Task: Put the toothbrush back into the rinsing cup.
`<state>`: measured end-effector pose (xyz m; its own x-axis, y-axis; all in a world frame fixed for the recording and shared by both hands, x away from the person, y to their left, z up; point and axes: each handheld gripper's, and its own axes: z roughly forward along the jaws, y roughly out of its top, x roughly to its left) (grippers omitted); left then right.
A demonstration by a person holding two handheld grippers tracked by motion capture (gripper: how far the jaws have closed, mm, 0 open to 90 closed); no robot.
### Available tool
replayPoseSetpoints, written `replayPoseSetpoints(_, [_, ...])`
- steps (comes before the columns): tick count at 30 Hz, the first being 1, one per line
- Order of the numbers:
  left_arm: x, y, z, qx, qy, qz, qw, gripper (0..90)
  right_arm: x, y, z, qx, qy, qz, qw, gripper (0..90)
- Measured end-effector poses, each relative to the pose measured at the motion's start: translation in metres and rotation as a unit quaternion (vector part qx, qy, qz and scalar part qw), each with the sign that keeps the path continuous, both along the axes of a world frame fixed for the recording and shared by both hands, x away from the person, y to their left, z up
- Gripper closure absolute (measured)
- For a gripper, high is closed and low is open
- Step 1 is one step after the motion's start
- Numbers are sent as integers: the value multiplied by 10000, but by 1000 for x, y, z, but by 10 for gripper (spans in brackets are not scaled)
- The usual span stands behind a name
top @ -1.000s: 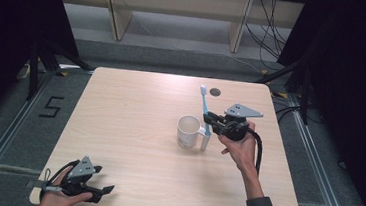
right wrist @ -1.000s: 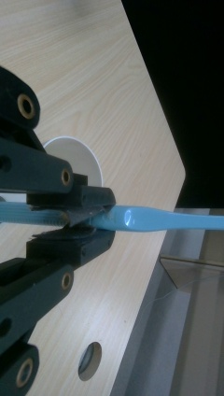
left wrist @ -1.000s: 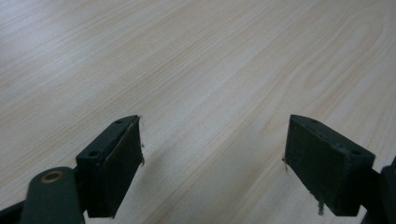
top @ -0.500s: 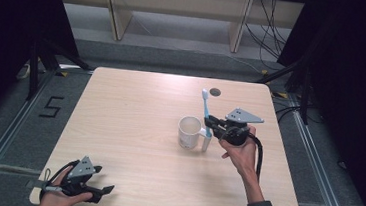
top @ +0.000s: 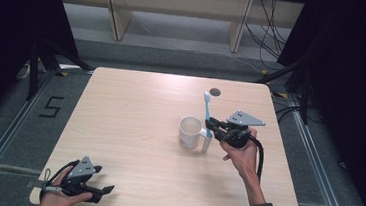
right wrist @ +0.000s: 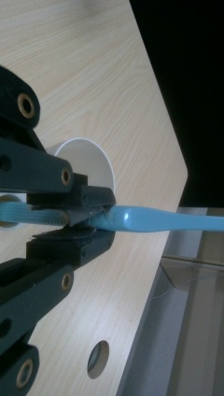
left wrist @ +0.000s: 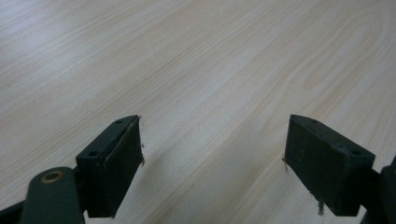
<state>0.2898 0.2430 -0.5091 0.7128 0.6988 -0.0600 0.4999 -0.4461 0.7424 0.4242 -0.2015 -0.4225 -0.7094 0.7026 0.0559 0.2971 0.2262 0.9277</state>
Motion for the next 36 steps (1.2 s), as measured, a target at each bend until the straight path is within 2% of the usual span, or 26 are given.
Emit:
replayPoseSetpoints(1, [0,0,0,4,4,-3,10000,183,-1,0,0,-76,-13,-62,10000,793])
replayPoseSetpoints(2, [0,0,0,8,2,-2,10000,184,-1,-2,0,-115,-89,-2,9999,793])
replayPoseSetpoints(3, [0,0,0,12,0,-11,10000,184,-2,-2,0,-171,-55,-38,9998,792])
replayPoseSetpoints(5, [0,0,0,23,-6,-5,10000,184,-3,-1,-2,-68,27,-52,10000,792])
replayPoseSetpoints(9, [0,0,0,23,-10,-27,10000,184,-5,-3,-3,-214,105,-49,9997,791])
replayPoseSetpoints(11, [0,0,0,29,-15,-14,10000,184,-5,-2,-4,-162,101,-74,9998,791])
replayPoseSetpoints(12, [0,0,0,21,-11,-3,10000,183,-4,-4,-5,-228,-23,-64,9997,790])
replayPoseSetpoints(13, [0,0,0,-1,5,4,10000,184,-4,-4,-5,-235,-13,-64,9997,789])
replayPoseSetpoints(16, [0,0,0,28,-11,0,10000,184,-5,-5,-6,-214,150,-41,9997,785])
replayPoseSetpoints(17, [0,0,0,20,-10,1,10000,184,-4,-5,-7,-288,72,-95,9995,784])
replayPoseSetpoints(19, [0,0,0,20,-5,0,10000,183,-6,-5,-10,-242,181,-115,9995,783])
replayPoseSetpoints(21, [0,0,0,10,3,0,10000,184,-6,-6,-12,-305,236,-92,9992,781])
replayPoseSetpoints(22, [0,0,0,29,-13,-4,10000,183,-6,-5,-13,-257,271,-135,9992,772])
replayPoseSetpoints(23, [0,0,0,21,-8,1,10000,183,-4,-7,-13,-338,142,-118,9993,752])
replayPoseSetpoints(24, [0,0,0,18,-6,1,10000,183,-4,-7,-13,-351,149,-143,9992,742])
replayPoseSetpoints(25, [0,0,0,22,-5,1,10000,183,-4,-6,-14,-296,259,-111,9992,740])
replayPoseSetpoints(31, [0,0,0,24,-5,0,10000,183,-5,-8,-13,-362,218,-138,9990,673])
replayPoseSetpoints(34, [0,0,0,23,-9,2,10000,183,-8,-8,-11,-296,332,-184,9988,594])
replayPoseSetpoints(36, [0,0,0,21,-13,-1,10000,184,-8,-10,-11,-309,301,-232,9988,549])
